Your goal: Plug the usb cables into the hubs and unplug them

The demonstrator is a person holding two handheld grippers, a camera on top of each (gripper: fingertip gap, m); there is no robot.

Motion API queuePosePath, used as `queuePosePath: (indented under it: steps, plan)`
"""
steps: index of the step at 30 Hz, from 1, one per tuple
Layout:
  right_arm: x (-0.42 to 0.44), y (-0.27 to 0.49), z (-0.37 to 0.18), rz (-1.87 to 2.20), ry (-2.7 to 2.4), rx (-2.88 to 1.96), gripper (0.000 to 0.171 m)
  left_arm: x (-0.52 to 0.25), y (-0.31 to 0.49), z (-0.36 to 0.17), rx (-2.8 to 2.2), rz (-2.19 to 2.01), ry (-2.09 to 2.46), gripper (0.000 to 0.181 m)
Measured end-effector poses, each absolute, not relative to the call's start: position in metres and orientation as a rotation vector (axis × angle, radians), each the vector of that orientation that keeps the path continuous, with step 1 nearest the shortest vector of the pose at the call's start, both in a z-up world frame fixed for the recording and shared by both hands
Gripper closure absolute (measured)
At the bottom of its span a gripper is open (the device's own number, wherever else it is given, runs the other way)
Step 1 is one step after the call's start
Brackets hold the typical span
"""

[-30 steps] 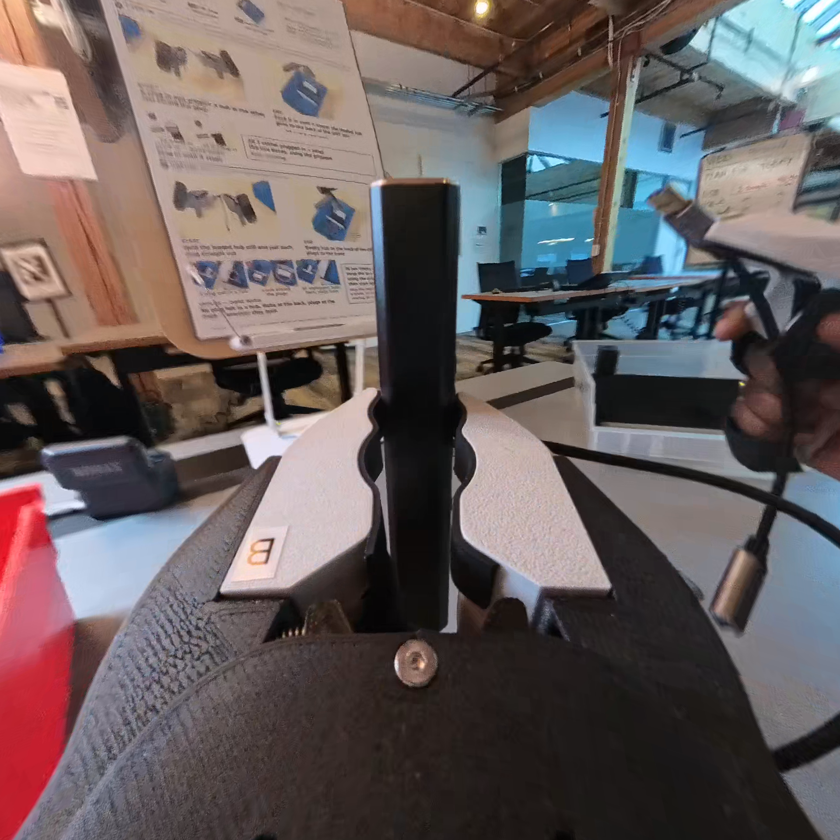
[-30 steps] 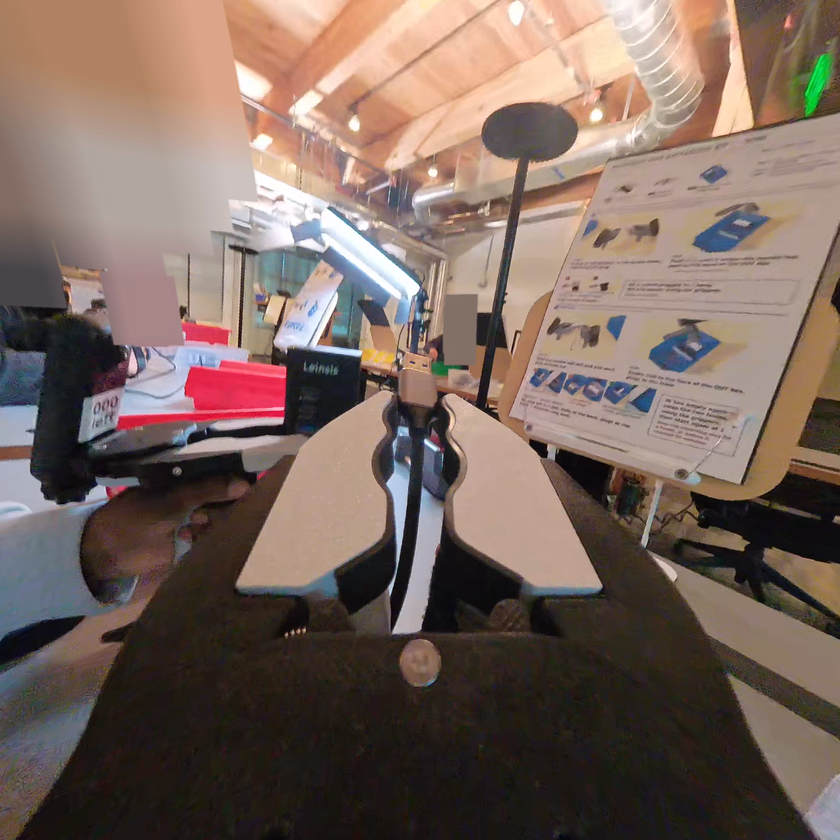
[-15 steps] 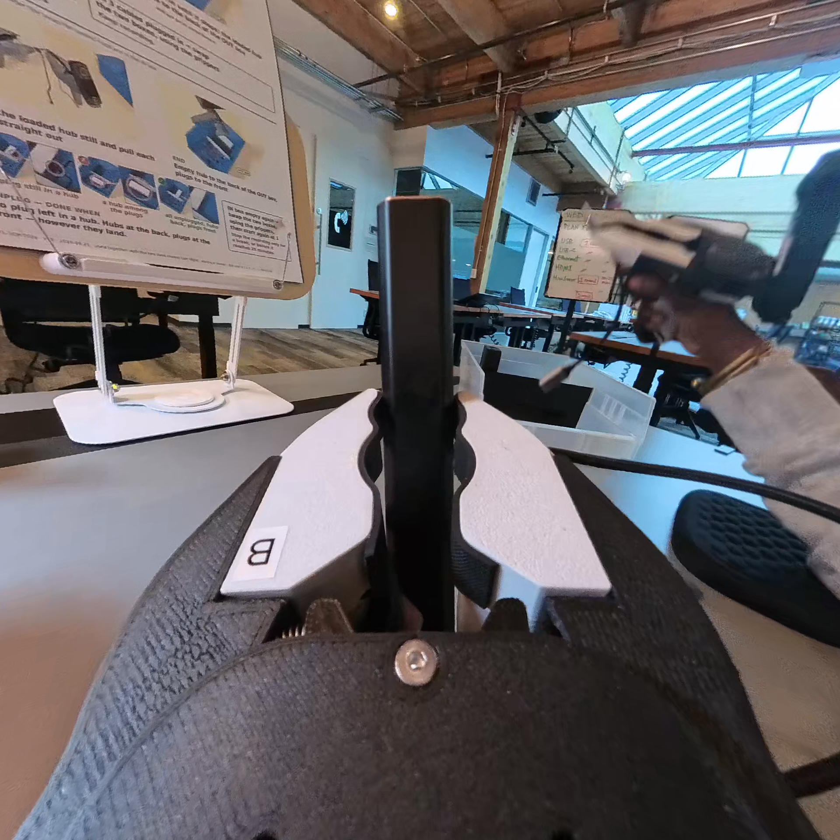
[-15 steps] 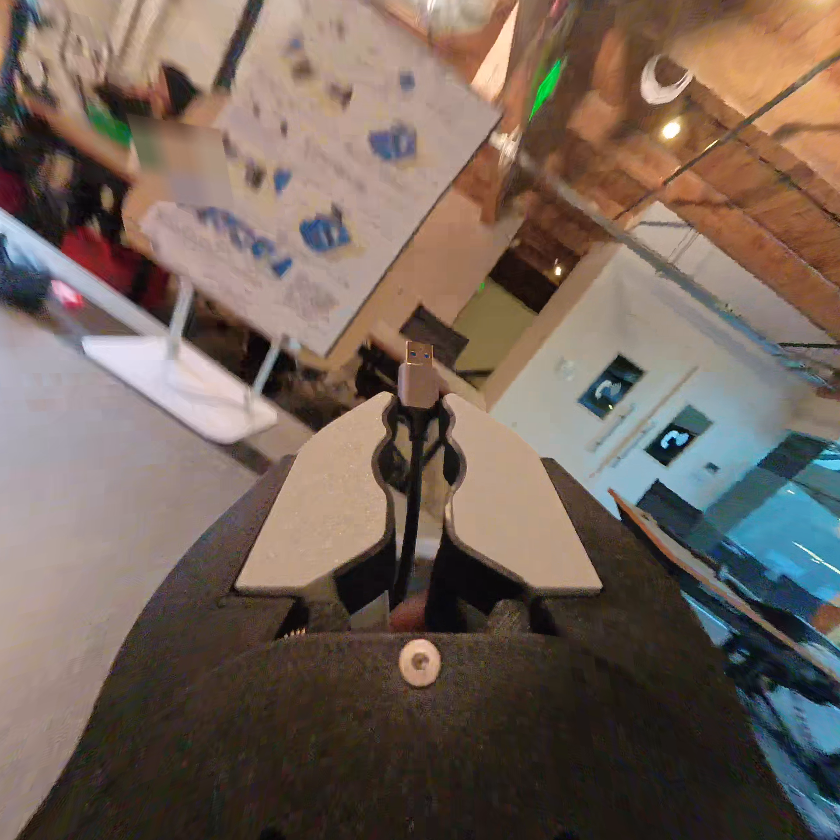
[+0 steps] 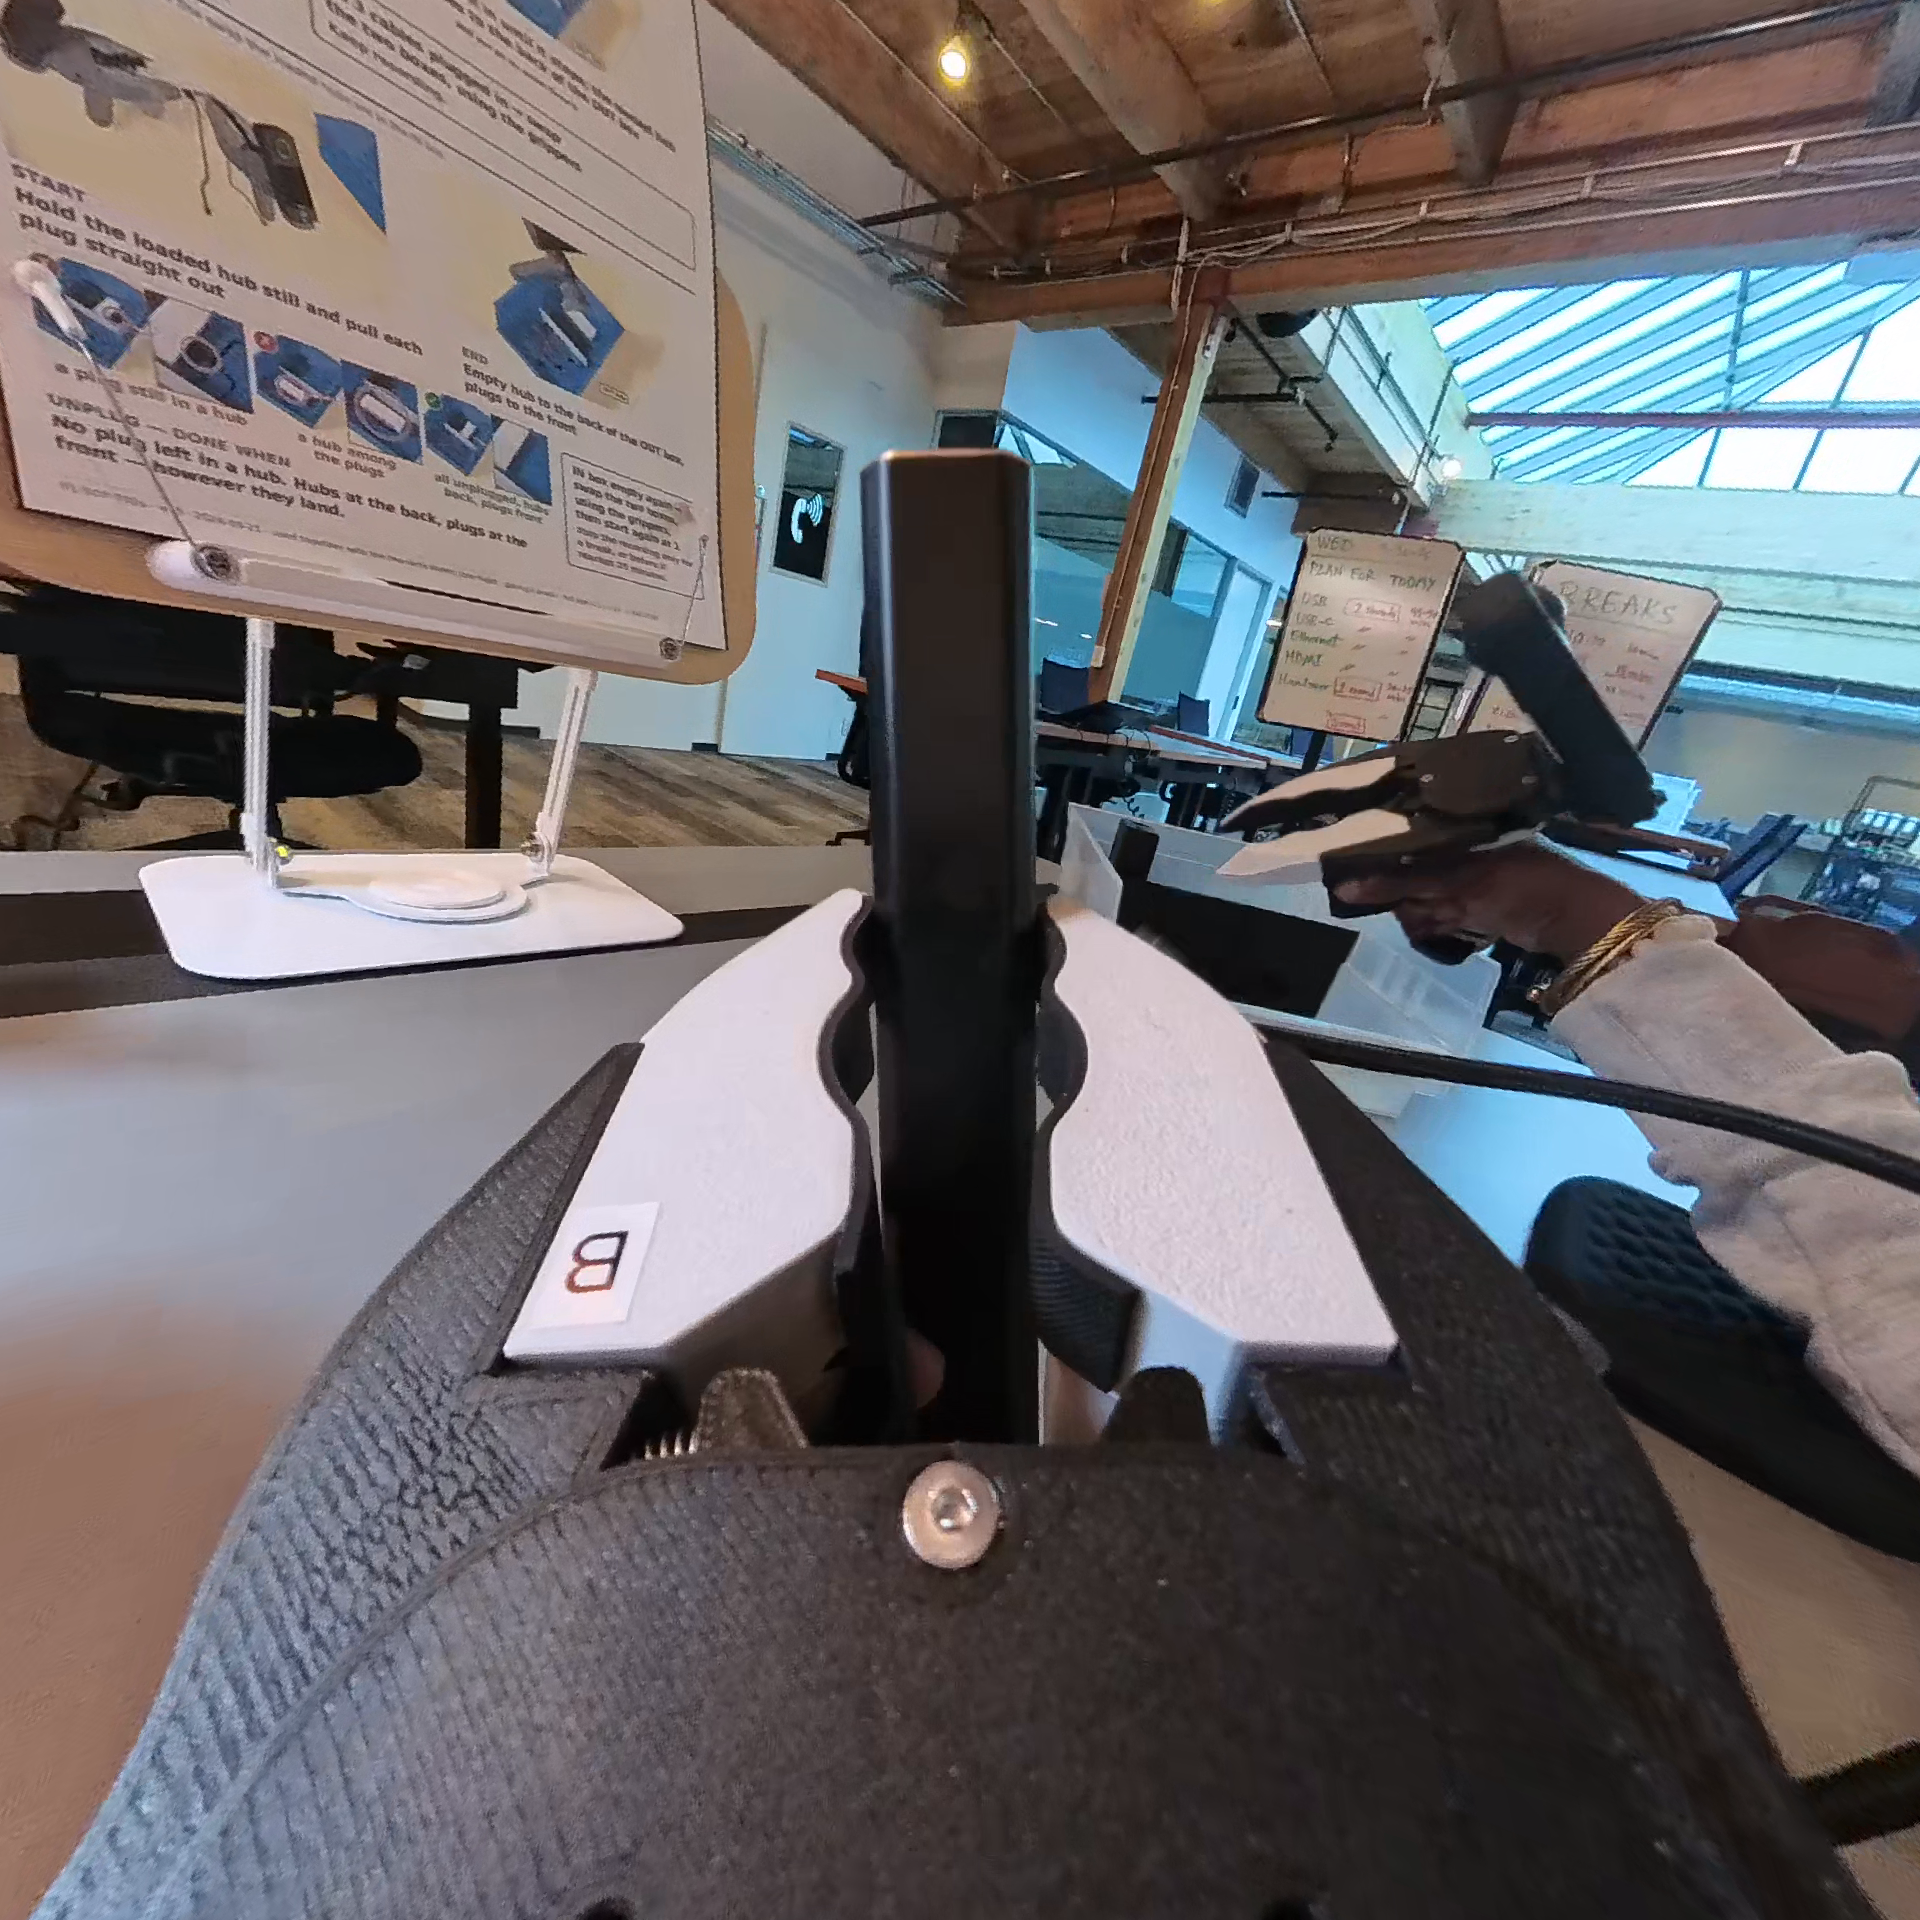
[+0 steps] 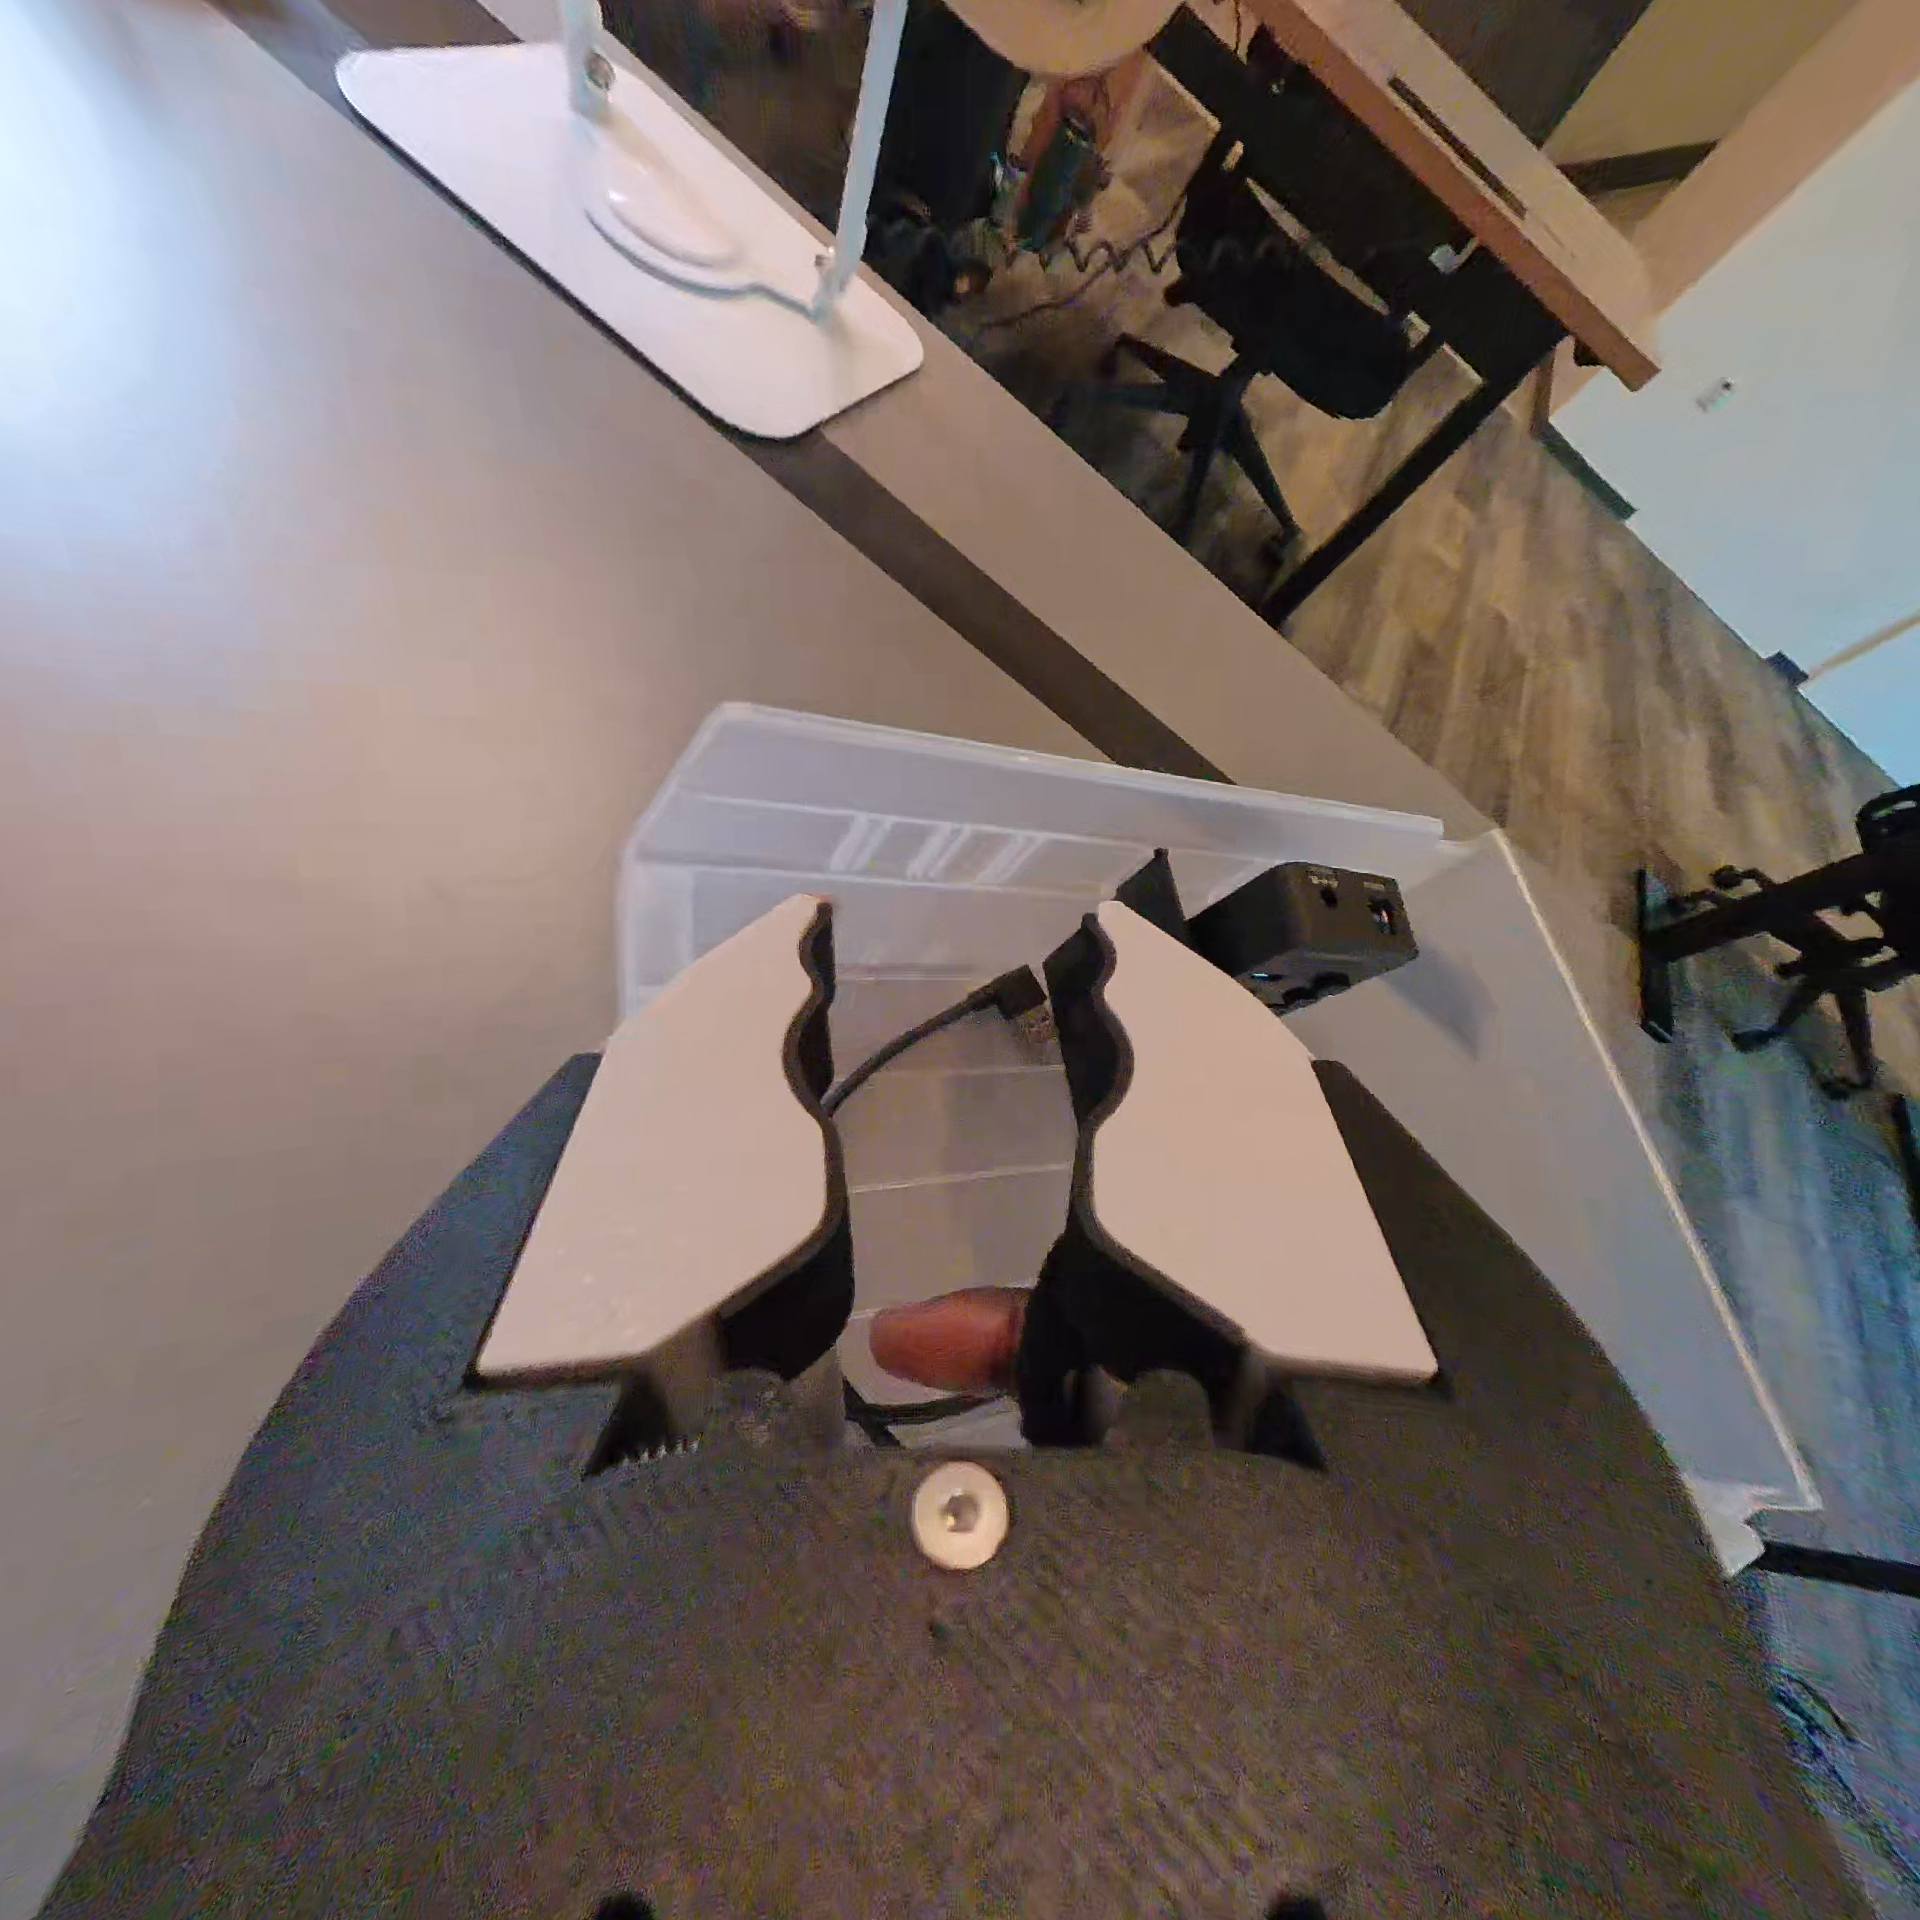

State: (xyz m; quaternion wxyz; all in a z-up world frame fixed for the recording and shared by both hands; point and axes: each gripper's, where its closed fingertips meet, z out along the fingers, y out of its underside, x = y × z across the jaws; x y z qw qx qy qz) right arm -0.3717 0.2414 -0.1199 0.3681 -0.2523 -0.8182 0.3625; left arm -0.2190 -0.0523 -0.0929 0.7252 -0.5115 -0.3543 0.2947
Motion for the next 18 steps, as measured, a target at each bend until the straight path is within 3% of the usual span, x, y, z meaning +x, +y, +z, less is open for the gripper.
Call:
queuePosePath:
  steps: [1, 5, 10, 15, 18]
  plan:
    - [-0.371, 0.24, -0.117, 0.953, -2.094, -0.653, 0.124, -0.219, -0.053, -0.093, -1.13, 0.657, -0.782, 0.154]
    - [-0.368, 0.227, -0.082, 1.153, -1.933, -0.652, 0.123, -0.222, -0.056, -0.094, -1.1, 0.628, -0.809, 0.153]
    - [-0.318, 0.147, -0.017, 1.811, -1.706, -0.523, 0.102, -0.226, -0.067, -0.095, -1.048, 0.631, -0.856, 0.154]
    - [-0.239, 0.023, -0.045, 2.226, -1.962, -0.355, 0.105, -0.224, -0.079, -0.087, -1.066, 0.845, -0.825, 0.153]
    - [-0.2, -0.026, -0.072, 2.212, -2.226, -0.305, 0.112, -0.222, -0.08, -0.085, -1.098, 0.943, -0.802, 0.154]
